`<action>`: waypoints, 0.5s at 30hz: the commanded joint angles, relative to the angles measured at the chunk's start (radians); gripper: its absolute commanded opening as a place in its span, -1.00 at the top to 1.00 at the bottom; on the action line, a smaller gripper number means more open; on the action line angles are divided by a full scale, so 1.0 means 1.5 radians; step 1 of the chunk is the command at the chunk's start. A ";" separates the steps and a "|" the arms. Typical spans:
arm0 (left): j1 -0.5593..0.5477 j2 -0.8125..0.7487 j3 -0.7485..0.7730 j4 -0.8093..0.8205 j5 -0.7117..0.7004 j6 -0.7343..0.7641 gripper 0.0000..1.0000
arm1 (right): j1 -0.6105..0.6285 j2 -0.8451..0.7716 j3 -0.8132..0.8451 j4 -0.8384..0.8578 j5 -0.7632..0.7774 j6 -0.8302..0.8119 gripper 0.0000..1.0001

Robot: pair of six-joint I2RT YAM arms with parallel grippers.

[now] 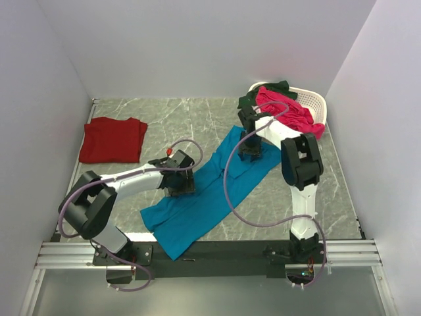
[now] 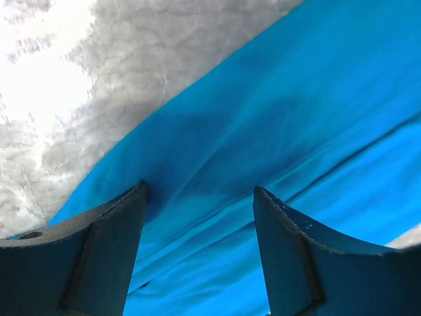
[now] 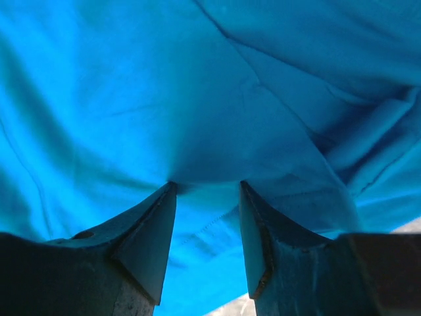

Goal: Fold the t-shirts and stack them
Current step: Fold the tshirt

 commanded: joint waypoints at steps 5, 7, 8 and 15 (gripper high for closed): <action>-0.003 -0.031 -0.055 -0.021 0.058 -0.056 -0.42 | 0.021 0.080 0.078 -0.006 0.002 0.016 0.06; -0.003 -0.031 -0.065 -0.031 0.060 -0.071 -0.42 | 0.030 0.102 0.111 -0.015 -0.010 0.016 0.10; -0.003 -0.032 -0.066 -0.036 0.068 -0.076 -0.42 | 0.033 0.112 0.125 -0.019 -0.014 0.015 0.11; -0.003 -0.036 -0.045 -0.063 0.092 -0.098 -0.43 | 0.062 0.229 0.297 -0.062 -0.028 0.018 0.14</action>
